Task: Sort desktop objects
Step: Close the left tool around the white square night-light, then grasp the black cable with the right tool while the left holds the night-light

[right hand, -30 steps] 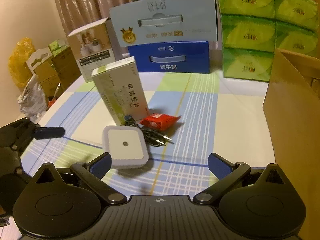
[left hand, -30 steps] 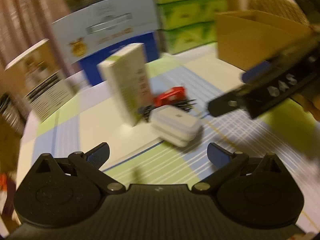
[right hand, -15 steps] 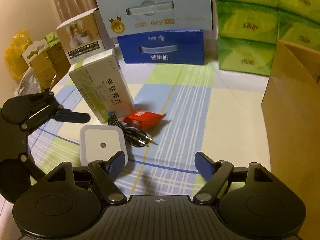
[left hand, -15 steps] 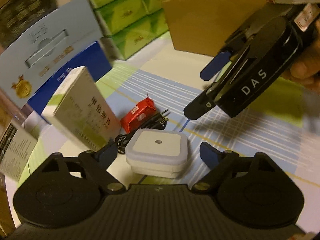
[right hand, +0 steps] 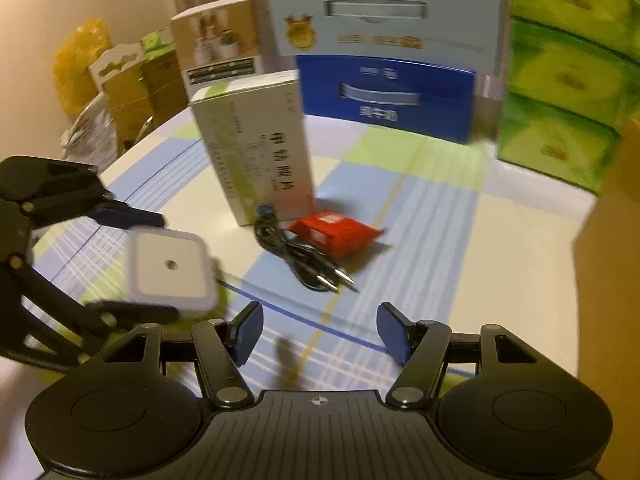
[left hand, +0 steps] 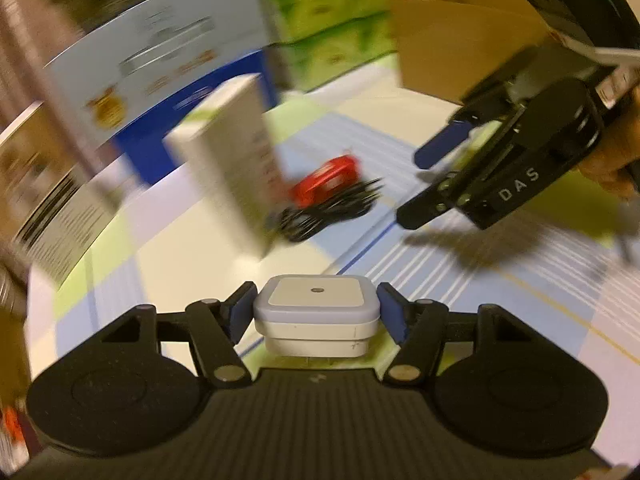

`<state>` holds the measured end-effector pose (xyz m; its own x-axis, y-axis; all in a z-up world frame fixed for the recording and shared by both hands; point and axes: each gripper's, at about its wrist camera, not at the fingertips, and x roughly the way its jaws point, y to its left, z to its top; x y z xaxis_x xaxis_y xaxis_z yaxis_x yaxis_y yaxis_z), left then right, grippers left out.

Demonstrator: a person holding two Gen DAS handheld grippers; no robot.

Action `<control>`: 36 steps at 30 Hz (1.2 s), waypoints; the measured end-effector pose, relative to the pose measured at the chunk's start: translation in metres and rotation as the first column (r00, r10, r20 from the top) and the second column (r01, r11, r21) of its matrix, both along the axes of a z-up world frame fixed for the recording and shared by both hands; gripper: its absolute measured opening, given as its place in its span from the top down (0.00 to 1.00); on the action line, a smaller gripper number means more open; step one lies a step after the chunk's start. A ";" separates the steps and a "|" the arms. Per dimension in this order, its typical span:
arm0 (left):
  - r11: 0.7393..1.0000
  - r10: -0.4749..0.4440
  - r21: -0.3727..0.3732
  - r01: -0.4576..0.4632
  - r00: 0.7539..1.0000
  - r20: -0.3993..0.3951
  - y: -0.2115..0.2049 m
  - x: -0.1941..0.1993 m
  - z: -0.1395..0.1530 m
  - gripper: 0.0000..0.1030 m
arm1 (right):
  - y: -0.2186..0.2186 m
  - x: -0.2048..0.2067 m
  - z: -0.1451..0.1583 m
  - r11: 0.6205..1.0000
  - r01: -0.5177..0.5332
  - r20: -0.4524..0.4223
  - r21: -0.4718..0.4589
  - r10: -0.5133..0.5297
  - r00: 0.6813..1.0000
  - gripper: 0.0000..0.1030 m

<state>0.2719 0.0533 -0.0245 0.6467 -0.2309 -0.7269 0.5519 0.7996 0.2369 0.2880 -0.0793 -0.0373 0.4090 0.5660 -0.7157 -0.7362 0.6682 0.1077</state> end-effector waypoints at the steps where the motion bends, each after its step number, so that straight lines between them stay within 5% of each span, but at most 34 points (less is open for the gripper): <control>1: 0.999 0.039 -0.008 -0.039 0.999 0.004 0.007 -0.003 0.001 0.40 | 0.004 0.001 -0.002 1.000 -0.009 0.011 -0.001 0.009 1.000 0.40; 7: 0.977 0.203 -0.068 -0.201 0.979 0.022 0.030 -0.016 0.001 0.41 | 0.023 0.018 -0.014 0.999 -0.021 0.065 -0.043 0.023 0.998 0.40; 13: 0.959 0.258 -0.128 -0.252 0.965 0.034 0.031 -0.022 -0.002 0.40 | 0.036 0.024 -0.022 0.998 -0.054 0.049 -0.013 0.054 0.997 0.41; 16: 0.952 0.278 -0.145 -0.270 0.960 0.036 0.032 -0.023 -0.003 0.40 | 0.039 0.022 -0.020 1.000 -0.021 0.049 -0.010 0.021 0.999 0.60; 17: 0.952 0.280 -0.142 -0.272 0.959 0.039 0.031 -0.024 -0.003 0.40 | 0.040 0.019 -0.020 1.000 -0.016 0.059 -0.024 0.018 0.998 0.71; 20: 0.952 0.283 -0.131 -0.277 0.959 0.032 0.031 -0.027 -0.005 0.41 | 0.036 0.010 -0.018 0.999 -0.002 0.051 -0.038 0.004 0.999 0.76; 26: 0.948 0.282 -0.152 -0.279 0.959 0.001 0.025 -0.042 -0.002 0.41 | 0.009 -0.020 -0.011 0.995 0.092 -0.086 -0.043 -0.096 0.992 0.80; 31: 0.970 0.207 -0.130 -0.207 0.978 -0.013 0.002 -0.069 0.003 0.41 | -0.028 -0.062 -0.001 0.975 0.216 -0.218 -0.047 -0.221 0.951 0.80; 36: 0.982 0.132 -0.132 -0.135 0.991 -0.028 -0.021 -0.102 0.009 0.41 | -0.069 -0.109 0.009 0.949 0.310 -0.254 -0.066 -0.316 0.914 0.80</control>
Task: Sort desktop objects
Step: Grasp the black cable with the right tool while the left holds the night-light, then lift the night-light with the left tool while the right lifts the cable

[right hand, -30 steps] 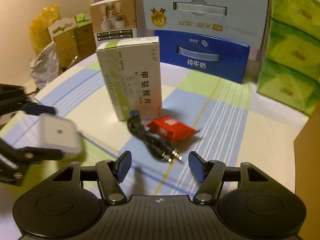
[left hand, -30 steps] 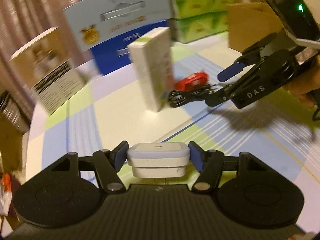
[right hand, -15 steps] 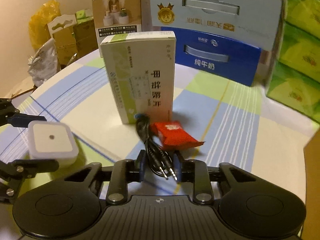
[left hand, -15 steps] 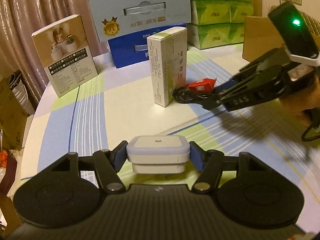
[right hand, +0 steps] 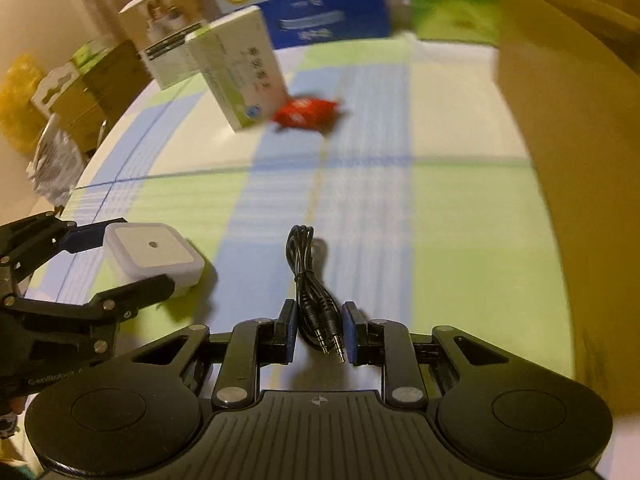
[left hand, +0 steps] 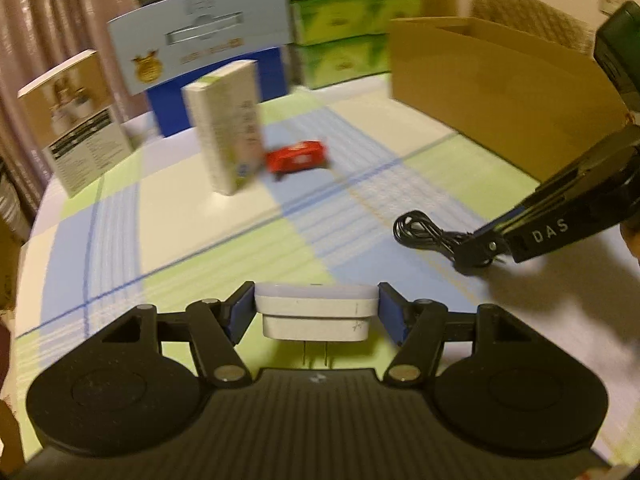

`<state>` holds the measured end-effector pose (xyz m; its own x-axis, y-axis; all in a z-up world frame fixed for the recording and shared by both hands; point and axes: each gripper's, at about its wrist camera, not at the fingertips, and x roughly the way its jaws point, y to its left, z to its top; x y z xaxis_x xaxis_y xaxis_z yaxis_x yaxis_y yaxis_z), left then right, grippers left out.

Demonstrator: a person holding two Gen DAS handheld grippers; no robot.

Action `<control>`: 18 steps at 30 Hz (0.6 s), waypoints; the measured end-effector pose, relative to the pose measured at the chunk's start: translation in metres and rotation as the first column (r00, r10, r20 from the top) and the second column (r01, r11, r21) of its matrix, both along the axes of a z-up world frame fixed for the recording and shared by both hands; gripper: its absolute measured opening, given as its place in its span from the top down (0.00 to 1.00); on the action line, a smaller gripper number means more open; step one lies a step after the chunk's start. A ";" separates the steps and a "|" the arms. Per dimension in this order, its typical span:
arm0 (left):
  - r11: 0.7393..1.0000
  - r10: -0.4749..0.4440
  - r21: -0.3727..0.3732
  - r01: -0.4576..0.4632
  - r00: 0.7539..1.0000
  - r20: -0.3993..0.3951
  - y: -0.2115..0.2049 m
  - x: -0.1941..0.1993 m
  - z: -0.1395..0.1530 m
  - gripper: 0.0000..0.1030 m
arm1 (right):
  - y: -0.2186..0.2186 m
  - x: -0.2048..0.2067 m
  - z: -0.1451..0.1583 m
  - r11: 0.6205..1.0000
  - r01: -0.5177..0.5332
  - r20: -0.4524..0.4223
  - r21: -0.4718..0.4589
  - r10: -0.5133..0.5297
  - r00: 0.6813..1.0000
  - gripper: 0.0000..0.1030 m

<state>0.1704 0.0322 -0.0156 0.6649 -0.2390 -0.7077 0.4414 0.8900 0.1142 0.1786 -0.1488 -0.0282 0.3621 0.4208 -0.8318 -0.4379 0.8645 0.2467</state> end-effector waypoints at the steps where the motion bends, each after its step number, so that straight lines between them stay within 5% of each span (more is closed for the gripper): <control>1: 1.000 -0.007 -0.004 0.007 1.000 -0.005 -0.004 -0.006 0.001 0.41 | -0.004 -0.007 0.002 1.000 0.006 0.006 -0.006 -0.006 1.000 0.80; 6: 0.997 -0.073 0.028 0.073 0.997 0.000 -0.022 -0.030 -0.003 0.41 | -0.024 -0.034 0.003 1.000 -0.004 0.052 -0.030 0.006 0.999 0.80; 9: 0.993 -0.092 0.079 0.091 0.996 0.011 -0.027 -0.036 -0.009 0.41 | -0.025 -0.038 0.005 0.999 -0.007 0.093 -0.037 0.011 0.996 0.69; 11: 0.994 -0.088 0.072 0.087 0.996 0.010 -0.026 -0.035 -0.012 0.38 | -0.026 -0.039 0.007 1.000 -0.011 0.109 -0.018 0.012 0.994 0.58; 18: 0.998 -0.062 0.031 0.062 0.998 0.024 -0.025 -0.027 -0.012 0.36 | -0.017 -0.037 0.004 0.997 -0.057 0.170 -0.049 0.065 0.983 0.57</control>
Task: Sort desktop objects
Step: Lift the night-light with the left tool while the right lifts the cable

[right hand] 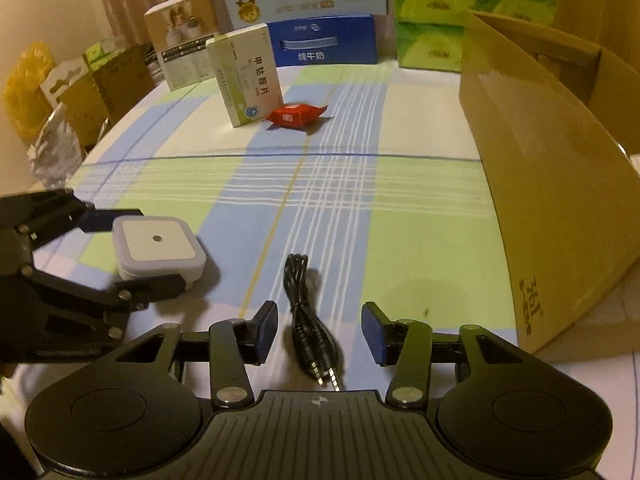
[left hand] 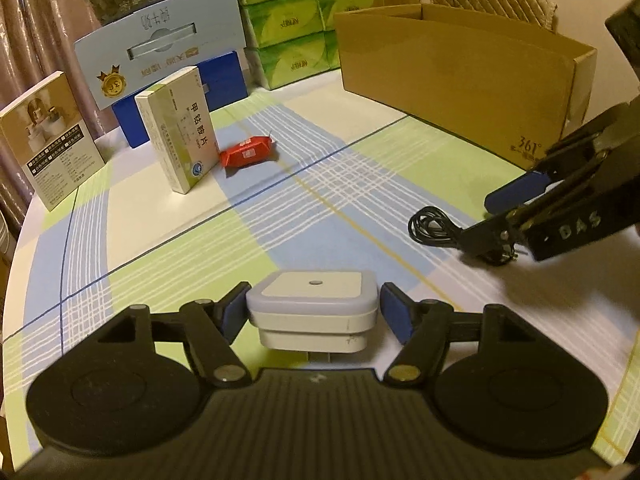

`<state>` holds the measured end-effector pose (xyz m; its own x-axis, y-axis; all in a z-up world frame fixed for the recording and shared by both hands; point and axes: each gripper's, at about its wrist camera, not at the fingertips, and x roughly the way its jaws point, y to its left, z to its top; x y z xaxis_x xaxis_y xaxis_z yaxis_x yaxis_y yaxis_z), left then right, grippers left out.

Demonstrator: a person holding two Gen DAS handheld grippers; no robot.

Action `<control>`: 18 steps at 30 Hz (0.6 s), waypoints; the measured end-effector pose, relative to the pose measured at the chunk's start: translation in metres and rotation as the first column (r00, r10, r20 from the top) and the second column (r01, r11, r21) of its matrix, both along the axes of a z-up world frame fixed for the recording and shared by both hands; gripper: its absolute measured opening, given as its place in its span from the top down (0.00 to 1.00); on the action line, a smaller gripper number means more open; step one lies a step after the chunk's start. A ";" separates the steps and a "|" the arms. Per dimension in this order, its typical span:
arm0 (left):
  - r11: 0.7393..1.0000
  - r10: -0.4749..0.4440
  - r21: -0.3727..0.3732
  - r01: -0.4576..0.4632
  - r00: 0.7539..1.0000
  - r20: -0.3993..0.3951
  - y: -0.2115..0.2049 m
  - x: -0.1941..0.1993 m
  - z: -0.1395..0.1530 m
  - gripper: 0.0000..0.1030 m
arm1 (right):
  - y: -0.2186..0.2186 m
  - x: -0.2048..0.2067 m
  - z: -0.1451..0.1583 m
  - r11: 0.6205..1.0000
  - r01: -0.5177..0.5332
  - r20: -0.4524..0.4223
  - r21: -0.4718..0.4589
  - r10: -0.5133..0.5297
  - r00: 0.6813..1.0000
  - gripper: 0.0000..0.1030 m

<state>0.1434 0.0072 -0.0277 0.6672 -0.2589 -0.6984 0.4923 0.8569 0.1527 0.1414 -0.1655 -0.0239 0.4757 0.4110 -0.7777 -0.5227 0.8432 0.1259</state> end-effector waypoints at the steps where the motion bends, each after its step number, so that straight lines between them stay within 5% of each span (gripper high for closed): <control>1: 1.000 0.004 0.003 -0.004 1.000 -0.001 0.000 0.001 -0.001 0.36 | 0.001 0.001 -0.002 1.000 -0.005 -0.002 0.004 0.005 1.000 0.57; 12: 0.999 0.028 -0.038 -0.029 1.000 -0.013 0.007 0.008 -0.003 0.36 | 0.024 -0.001 -0.011 0.992 -0.118 0.068 -0.038 0.120 0.990 0.59; 18: 0.997 0.041 -0.063 -0.042 0.999 -0.019 0.010 0.010 -0.002 0.36 | 0.031 0.000 -0.018 0.991 -0.128 0.086 -0.041 0.131 0.988 0.70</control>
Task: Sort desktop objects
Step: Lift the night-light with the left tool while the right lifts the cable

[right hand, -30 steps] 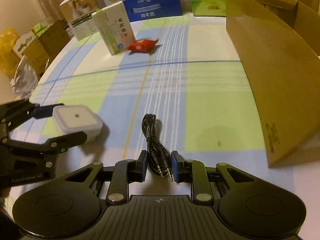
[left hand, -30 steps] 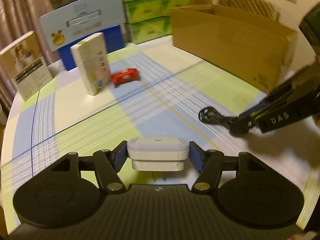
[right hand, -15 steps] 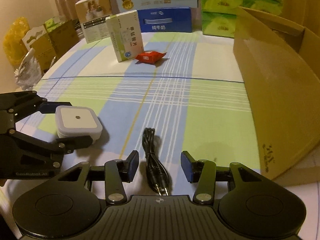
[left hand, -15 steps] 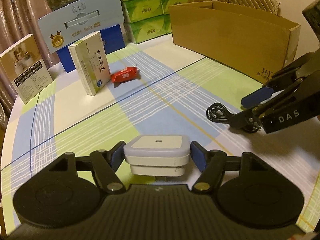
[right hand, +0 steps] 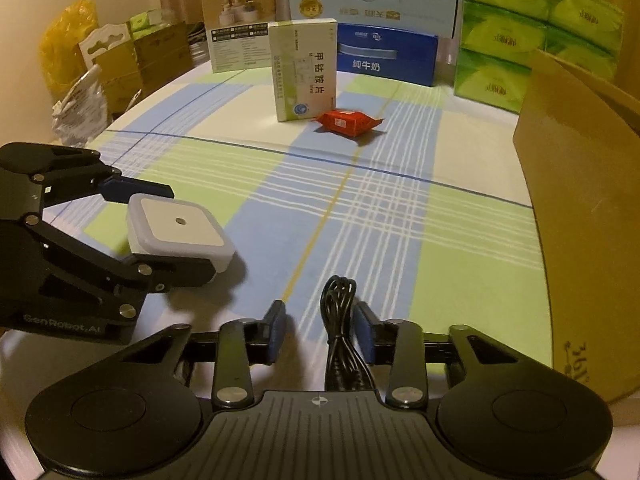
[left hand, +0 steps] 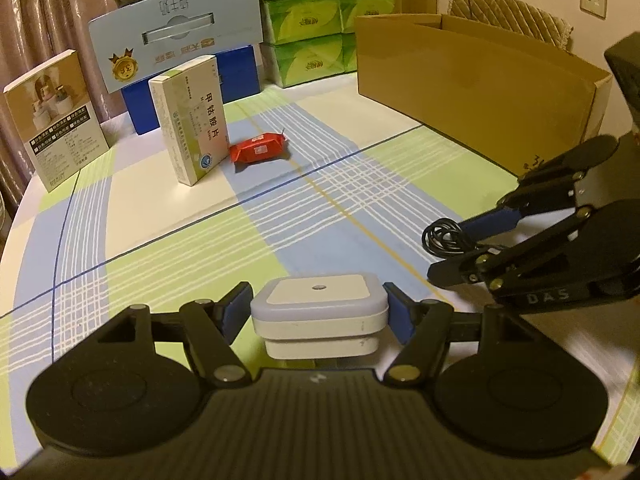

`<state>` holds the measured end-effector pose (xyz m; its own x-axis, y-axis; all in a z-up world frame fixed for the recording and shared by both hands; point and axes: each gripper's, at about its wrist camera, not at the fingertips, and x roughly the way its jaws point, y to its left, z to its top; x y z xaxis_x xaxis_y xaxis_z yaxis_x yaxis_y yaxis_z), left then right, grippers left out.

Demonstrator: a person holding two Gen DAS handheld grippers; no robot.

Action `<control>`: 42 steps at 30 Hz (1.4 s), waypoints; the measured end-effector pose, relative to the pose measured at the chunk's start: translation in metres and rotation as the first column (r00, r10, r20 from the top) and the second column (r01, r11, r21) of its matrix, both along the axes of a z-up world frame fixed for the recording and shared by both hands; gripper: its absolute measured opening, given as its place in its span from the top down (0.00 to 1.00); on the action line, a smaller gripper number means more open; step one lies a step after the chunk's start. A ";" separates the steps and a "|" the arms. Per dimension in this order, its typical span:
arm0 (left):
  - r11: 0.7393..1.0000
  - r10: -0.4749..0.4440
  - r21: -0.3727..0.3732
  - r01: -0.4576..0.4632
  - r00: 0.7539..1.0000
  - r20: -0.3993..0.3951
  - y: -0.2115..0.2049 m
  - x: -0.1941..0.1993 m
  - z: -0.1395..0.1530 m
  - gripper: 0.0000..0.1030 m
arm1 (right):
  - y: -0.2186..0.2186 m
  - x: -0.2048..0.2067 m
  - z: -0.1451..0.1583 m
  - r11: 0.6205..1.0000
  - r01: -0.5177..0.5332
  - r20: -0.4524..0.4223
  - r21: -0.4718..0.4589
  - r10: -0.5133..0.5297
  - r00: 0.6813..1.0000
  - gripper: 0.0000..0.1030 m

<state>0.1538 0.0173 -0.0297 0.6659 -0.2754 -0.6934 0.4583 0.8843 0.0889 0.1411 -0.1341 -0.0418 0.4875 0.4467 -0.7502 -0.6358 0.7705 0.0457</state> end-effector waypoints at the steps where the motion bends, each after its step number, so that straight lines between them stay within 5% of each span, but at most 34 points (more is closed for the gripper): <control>1: 1.000 0.000 -0.003 0.000 1.000 -0.001 0.000 0.000 0.000 0.36 | 0.000 0.001 0.000 1.000 0.003 0.002 0.001 -0.003 1.000 0.72; 5: 1.000 0.002 -0.007 -0.002 1.000 -0.008 0.000 0.003 -0.001 0.36 | -0.001 0.002 0.000 1.000 0.022 0.006 -0.003 -0.022 1.000 0.88; 11: 1.000 0.010 -0.022 -0.011 1.000 -0.024 0.001 0.004 -0.002 0.36 | -0.005 0.001 0.003 0.998 0.058 -0.024 0.034 -0.057 0.998 0.93; 33: 0.996 0.050 -0.075 -0.052 0.998 -0.027 -0.003 0.001 0.006 0.41 | -0.024 0.001 0.019 0.980 0.154 -0.052 0.123 -0.149 0.988 0.94; 42: 0.990 0.130 -0.066 -0.128 0.991 0.015 -0.009 -0.015 0.038 0.41 | -0.053 -0.006 0.049 0.957 0.217 -0.061 0.195 -0.209 0.976 0.94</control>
<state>0.1391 0.0079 0.0083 0.7121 -0.2305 -0.6632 0.3388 0.9401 0.0370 0.1347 -0.1872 0.0071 0.5593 0.4777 -0.6775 -0.4522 0.8608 0.2337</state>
